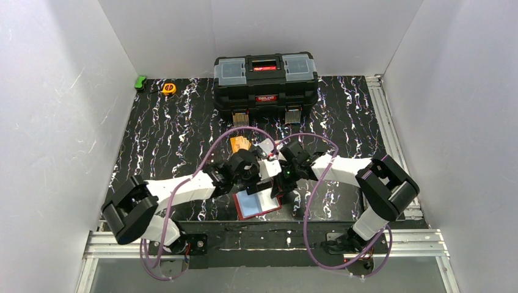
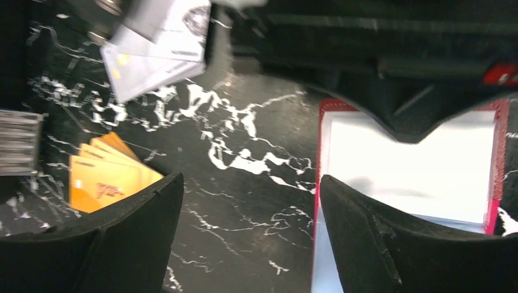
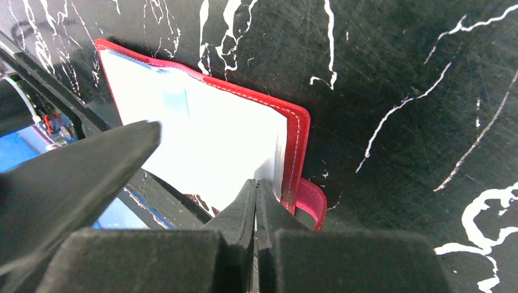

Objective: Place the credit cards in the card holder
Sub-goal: Open the card holder at the center of the board.

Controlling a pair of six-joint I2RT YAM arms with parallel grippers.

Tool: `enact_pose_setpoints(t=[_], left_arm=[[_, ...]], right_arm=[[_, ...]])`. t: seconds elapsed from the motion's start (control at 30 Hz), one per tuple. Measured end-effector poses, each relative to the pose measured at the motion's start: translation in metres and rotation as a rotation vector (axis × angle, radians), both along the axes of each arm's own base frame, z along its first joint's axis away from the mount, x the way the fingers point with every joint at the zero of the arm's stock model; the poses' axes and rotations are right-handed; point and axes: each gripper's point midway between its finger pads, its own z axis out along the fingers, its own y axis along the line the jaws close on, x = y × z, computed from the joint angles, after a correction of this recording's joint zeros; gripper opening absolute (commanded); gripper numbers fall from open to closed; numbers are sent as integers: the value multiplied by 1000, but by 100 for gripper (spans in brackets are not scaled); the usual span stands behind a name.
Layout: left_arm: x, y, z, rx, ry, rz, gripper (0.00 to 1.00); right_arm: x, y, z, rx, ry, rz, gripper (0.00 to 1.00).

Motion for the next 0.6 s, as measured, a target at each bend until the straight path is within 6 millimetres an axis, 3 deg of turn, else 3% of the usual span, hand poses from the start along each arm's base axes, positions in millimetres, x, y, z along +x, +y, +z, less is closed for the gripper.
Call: enact_pose_setpoints(t=[0.13,0.3,0.37,0.47,0.6], left_arm=[[8,3,36,-68,-33,1,85],[-1,29,65,-120,-96,-65,85],[-15,41,58,-109,-109,-119,84],[-42,57,29,-60,-83,-209,83],[-54,64,3,-4,-39,-268,83]], right_arm=[[1,3,-1,-32,-14,8,1],[-1,6,-1,-74,-53,27,1],[-1,6,-1,-85,-65,30,1],[-2,7,-1,-92,-77,34,1],[-2,7,-1,-95,-82,33,1]])
